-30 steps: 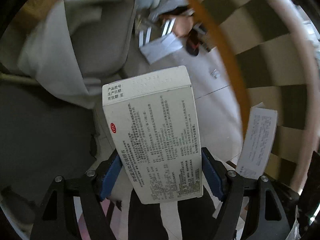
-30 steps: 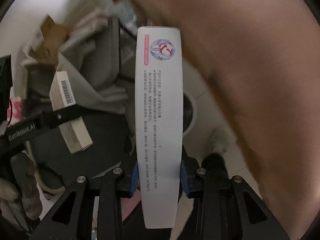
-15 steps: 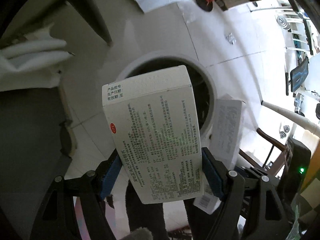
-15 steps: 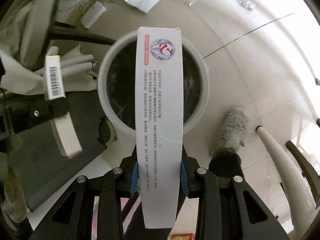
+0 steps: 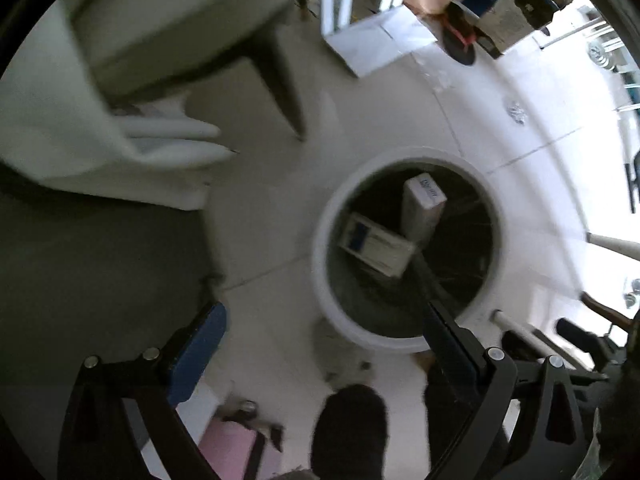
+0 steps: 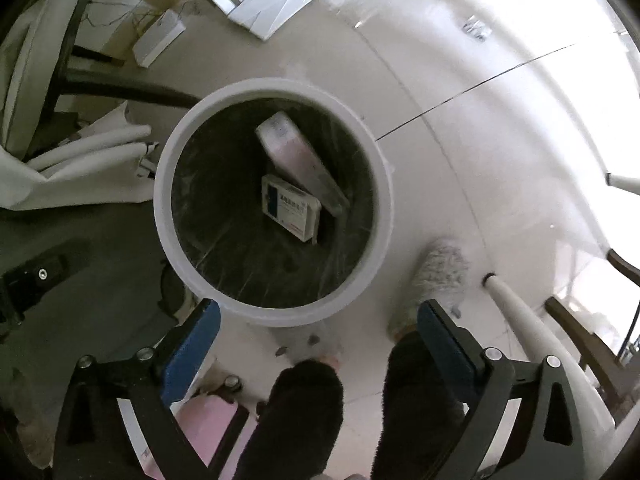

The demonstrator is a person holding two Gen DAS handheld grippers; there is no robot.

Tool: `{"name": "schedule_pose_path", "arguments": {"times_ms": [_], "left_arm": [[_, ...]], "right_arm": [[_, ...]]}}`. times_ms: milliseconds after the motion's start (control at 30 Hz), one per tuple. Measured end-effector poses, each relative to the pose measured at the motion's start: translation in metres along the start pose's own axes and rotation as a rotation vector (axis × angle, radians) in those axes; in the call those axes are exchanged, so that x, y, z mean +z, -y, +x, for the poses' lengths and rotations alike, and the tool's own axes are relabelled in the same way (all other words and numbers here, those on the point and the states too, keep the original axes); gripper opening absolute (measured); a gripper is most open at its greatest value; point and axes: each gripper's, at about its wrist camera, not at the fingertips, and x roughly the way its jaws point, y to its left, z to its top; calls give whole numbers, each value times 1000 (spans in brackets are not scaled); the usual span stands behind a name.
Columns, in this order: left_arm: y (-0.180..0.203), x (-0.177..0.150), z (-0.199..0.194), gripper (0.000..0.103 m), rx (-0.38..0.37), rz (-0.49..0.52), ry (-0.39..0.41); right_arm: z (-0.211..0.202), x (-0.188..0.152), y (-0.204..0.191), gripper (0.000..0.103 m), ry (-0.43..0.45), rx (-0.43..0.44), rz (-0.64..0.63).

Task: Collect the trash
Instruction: 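Carry both white boxes to the trash bin and open both tools to drop them, then move both tools back over the table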

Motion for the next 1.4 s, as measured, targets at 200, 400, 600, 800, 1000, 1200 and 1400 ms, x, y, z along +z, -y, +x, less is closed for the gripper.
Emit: {"name": "schedule_pose_path", "arguments": {"times_ms": [200, 400, 600, 800, 1000, 1200, 1400], "left_arm": [[-10, -28, -24, 99, 40, -22, 20], [-20, -47, -65, 99, 50, -22, 42], [-24, -73, -123, 99, 43, -24, 68], [-25, -98, -191, 99, 54, 6, 95], [-20, -115, -269, 99, 67, 27, 161], [11, -121, -349, 99, 51, 35, 268], [92, -99, -411, 99, 10, 164, 364]], "right_arm": [[-30, -20, -8, 100, 45, -26, 0], [-69, -46, -19, 100, 77, -18, 4], [-134, -79, -30, 100, 118, 6, -3], [-213, -108, -40, 100, 166, 45, -15], [-296, -131, -46, 100, 231, 99, -42], [-376, -149, -23, 100, 298, 177, 4], [-463, -158, 65, 100, 400, 254, 165]]}}
